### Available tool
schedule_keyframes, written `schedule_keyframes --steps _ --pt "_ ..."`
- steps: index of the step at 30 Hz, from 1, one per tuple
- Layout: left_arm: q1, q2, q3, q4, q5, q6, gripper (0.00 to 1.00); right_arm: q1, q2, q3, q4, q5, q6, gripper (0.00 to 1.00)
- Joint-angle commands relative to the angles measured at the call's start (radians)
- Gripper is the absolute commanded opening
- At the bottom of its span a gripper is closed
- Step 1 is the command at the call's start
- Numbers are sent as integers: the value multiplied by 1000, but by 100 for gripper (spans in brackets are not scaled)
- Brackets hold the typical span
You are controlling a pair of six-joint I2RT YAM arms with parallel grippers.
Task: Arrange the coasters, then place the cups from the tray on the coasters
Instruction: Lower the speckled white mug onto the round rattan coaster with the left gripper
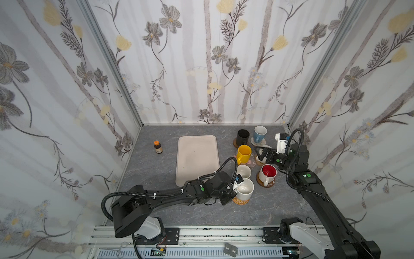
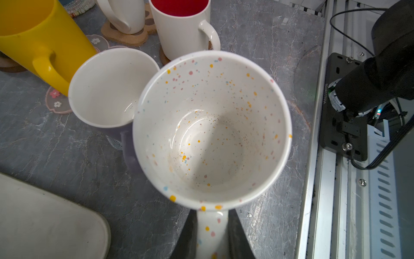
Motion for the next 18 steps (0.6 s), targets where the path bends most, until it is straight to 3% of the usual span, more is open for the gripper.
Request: schedule_keyframes --steps 1,18 --pt "-1 13 -3 123 8 27 0 -2 7 -4 41 -12 2 100" --pt "-1 78 -21 152 -41 42 0 -3 25 -13 54 -28 -1 100"
